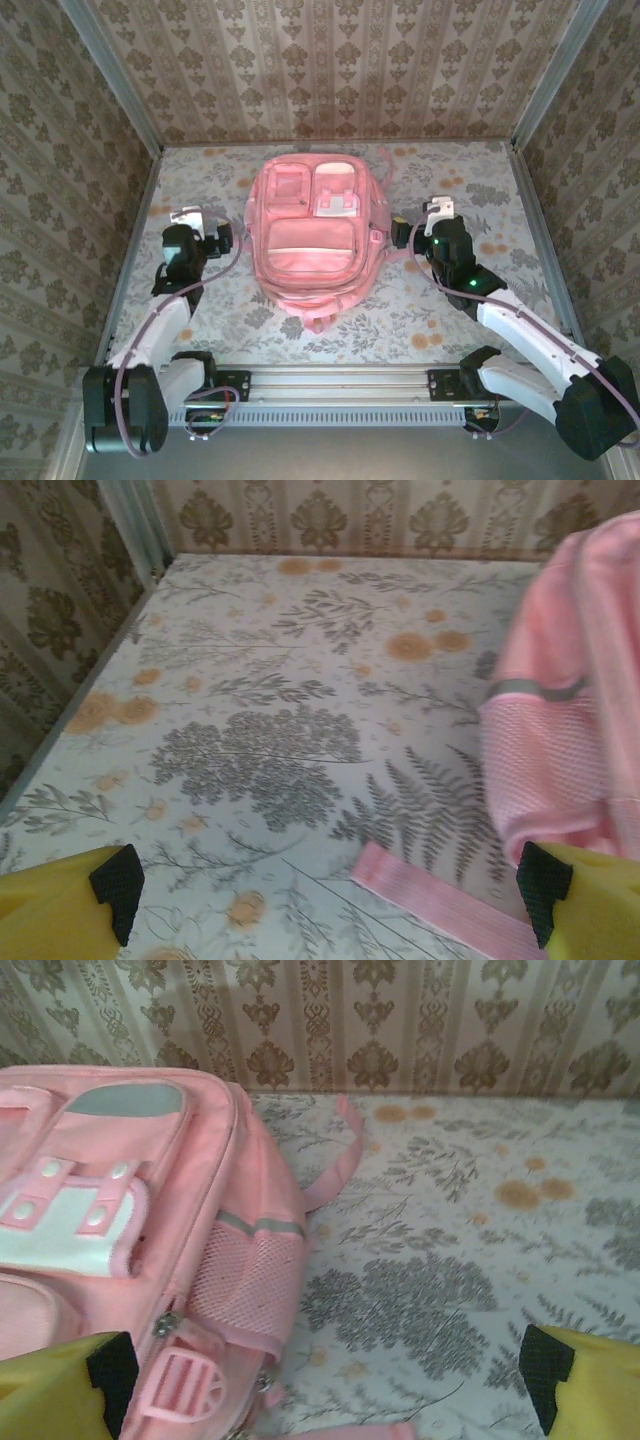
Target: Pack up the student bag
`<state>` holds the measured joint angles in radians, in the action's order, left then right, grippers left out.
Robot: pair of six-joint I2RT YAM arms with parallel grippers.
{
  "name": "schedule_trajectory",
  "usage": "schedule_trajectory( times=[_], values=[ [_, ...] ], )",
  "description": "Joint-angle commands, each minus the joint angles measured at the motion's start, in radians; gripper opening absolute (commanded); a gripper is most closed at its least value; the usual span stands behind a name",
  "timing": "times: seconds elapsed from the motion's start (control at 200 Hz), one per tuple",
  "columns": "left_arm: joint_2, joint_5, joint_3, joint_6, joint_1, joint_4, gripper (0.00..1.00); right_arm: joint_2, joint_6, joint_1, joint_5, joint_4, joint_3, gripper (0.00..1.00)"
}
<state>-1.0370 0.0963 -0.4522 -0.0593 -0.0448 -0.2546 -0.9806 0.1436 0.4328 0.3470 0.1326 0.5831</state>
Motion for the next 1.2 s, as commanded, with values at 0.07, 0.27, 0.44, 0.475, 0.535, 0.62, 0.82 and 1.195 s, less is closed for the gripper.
schedule_trajectory(
  times=[0.07,0.27,0.44,0.475,0.535,0.62,0.82,1.195],
  values=[
    [-0.210,-0.013,0.047,-0.033,0.106,-0.241,1.00,-0.100,-0.192,-0.049,0.187,0.350,-0.086,1.00],
    [-0.351,-0.146,0.072,0.011,0.123,-0.510,1.00,-0.225,-0.083,-0.224,0.243,0.417,-0.160,1.00],
    [-0.535,-0.035,0.226,0.068,0.057,-0.991,1.00,-0.256,0.085,-0.383,0.200,0.662,-0.316,1.00],
    [-0.500,-0.023,0.223,0.058,0.053,-0.908,1.00,-0.274,0.091,-0.410,0.165,0.728,-0.338,1.00],
    [-0.495,-0.021,0.155,0.062,0.049,-0.787,1.00,-0.353,0.104,-0.434,0.138,0.878,-0.373,1.00],
    [-0.495,-0.121,0.062,0.111,0.042,-0.609,1.00,-0.430,0.053,-0.468,-0.047,0.986,-0.390,1.00],
    [-0.501,-0.096,0.043,0.118,0.025,-0.593,1.00,-0.530,-0.114,-0.444,-0.375,0.743,-0.207,1.00],
    [-0.501,-0.112,0.041,0.114,0.036,-0.591,1.00,-0.549,-0.101,-0.388,-0.165,0.751,-0.190,1.00]
  ],
)
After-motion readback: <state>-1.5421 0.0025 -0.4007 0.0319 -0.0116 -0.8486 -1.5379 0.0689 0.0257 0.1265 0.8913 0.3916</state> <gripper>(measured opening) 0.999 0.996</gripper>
